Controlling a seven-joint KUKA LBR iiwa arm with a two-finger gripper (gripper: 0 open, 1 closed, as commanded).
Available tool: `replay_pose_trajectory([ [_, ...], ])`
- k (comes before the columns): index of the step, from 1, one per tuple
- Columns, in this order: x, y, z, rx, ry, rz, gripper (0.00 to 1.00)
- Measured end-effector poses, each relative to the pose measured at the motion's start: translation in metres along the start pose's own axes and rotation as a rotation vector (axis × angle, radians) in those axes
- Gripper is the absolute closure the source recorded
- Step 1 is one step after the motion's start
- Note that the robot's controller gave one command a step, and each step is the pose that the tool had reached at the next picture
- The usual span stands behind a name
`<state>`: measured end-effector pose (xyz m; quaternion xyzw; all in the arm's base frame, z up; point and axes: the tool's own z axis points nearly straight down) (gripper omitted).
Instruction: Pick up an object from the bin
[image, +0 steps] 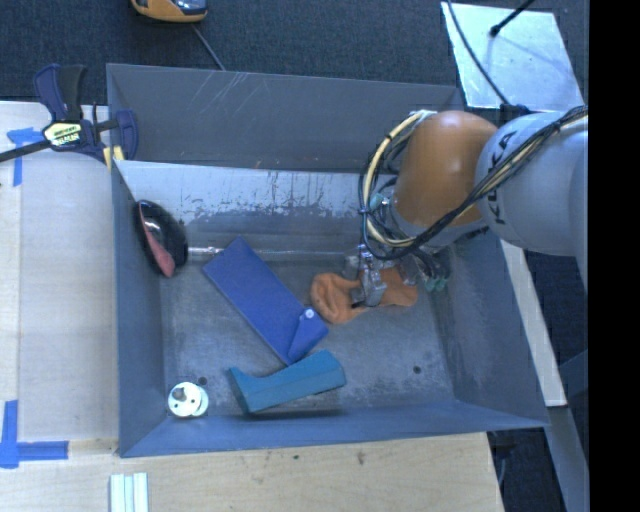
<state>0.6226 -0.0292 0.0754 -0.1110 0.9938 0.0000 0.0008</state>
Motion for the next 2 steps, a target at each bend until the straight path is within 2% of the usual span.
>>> replay_pose_trajectory([
  [1, 0.002, 0.001, -0.02, -0.003, 0.009, 0.001, 1.0],
  [2, 0.001, 0.0, -0.045, -0.001, 0.005, 0.001, 1.0],
])
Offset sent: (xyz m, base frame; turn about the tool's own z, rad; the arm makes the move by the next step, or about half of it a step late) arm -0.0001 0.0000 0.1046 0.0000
